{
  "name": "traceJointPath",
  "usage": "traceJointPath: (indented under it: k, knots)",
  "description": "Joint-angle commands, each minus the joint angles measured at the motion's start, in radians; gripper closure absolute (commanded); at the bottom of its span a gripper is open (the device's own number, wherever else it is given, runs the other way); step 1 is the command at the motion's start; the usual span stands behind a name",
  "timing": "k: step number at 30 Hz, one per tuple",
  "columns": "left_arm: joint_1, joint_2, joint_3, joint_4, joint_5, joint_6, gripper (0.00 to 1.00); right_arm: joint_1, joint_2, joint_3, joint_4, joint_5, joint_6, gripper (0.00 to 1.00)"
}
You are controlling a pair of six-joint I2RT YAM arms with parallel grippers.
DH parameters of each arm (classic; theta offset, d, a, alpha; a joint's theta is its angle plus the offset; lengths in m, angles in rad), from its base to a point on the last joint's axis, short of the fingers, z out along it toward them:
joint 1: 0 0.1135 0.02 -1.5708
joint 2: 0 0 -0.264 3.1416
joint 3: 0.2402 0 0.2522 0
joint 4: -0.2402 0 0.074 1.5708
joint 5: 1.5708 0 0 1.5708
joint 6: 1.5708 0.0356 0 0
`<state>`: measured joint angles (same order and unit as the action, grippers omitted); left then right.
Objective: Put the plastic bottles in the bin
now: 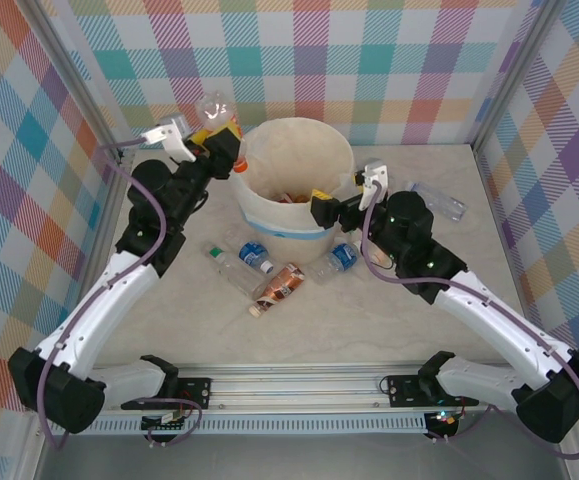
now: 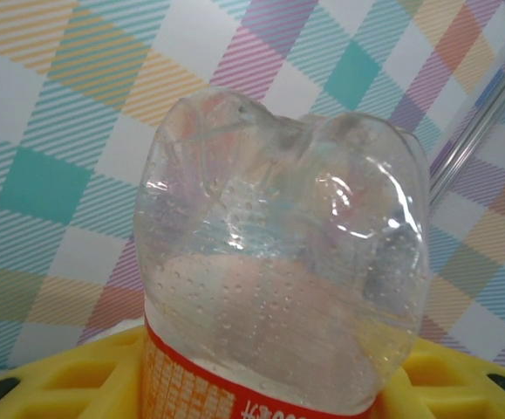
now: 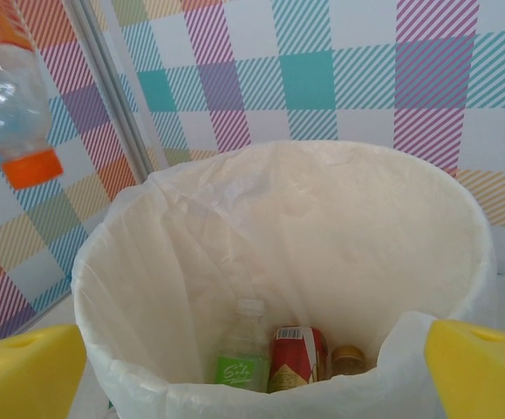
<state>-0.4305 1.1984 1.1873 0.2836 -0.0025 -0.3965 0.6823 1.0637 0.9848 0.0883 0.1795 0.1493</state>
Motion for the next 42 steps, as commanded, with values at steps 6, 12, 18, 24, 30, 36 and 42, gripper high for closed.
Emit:
traceJointPath:
  k: [6,12,18,24,30,36,42]
  knots:
    - [-0.005,0.138,0.138,-0.1,0.012,0.117,0.51,-0.003,-0.056,-0.02,-0.061,0.111,0.017,0.0]
    - [-0.023,0.198,0.154,-0.139,-0.004,0.145,0.51,-0.011,-0.055,-0.023,-0.104,0.163,0.06,0.0]
    - [-0.073,0.324,0.307,-0.332,0.025,0.214,0.5,-0.024,-0.037,0.001,-0.143,0.169,0.091,0.0]
    - [-0.141,0.429,0.418,-0.492,-0.017,0.317,0.49,-0.058,-0.015,0.028,-0.224,0.152,0.133,0.0]
    - [-0.191,0.508,0.482,-0.595,-0.1,0.374,0.49,-0.082,-0.016,0.026,-0.266,0.159,0.152,0.0]
    - [-0.204,0.613,0.613,-0.742,-0.126,0.37,0.45,-0.105,-0.027,0.017,-0.269,0.149,0.17,0.0]
    - [-0.211,0.606,0.617,-0.749,-0.13,0.368,0.38,-0.122,-0.024,0.016,-0.278,0.139,0.177,0.0]
